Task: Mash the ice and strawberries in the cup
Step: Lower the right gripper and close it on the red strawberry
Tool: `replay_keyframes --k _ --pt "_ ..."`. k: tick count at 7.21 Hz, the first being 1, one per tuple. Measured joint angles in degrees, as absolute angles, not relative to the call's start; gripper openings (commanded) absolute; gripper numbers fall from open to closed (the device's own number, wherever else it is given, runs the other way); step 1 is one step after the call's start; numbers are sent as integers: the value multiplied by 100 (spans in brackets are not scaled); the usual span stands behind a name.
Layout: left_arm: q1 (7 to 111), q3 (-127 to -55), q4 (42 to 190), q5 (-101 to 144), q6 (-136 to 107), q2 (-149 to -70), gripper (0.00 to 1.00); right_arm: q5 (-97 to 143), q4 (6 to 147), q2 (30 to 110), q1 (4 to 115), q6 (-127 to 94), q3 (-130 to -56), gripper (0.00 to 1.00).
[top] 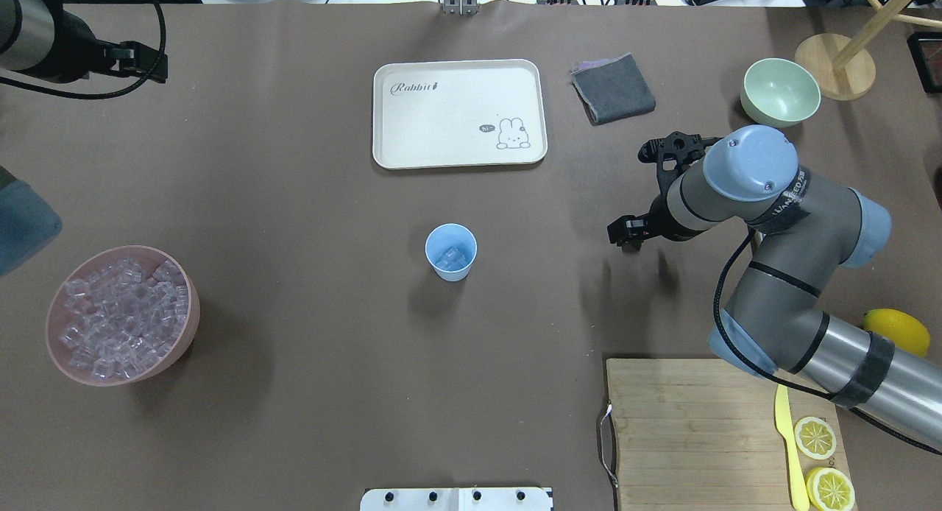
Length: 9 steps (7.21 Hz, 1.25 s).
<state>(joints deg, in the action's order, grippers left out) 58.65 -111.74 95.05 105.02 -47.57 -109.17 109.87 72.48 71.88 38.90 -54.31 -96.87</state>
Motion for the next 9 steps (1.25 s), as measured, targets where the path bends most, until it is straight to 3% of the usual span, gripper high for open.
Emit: replay_keyframes --k 4,5,7,9 --pt "5869 -11195 9486 10503 -4755 -10916 98 10858 7242 6961 3830 -5424 -9413 98" --pt "5867 -11206 9482 10503 -4755 -10916 98 10839 7242 6938 3827 -5418 -9368 82" --pt "5888 -11229 9476 10587 -4755 -10916 98 10821 7242 6913 3824 -5426 -9310 0" --pt "5968 -11241 9478 10701 -4755 -10916 98 10797 7242 6912 3824 -5427 -9308 0"
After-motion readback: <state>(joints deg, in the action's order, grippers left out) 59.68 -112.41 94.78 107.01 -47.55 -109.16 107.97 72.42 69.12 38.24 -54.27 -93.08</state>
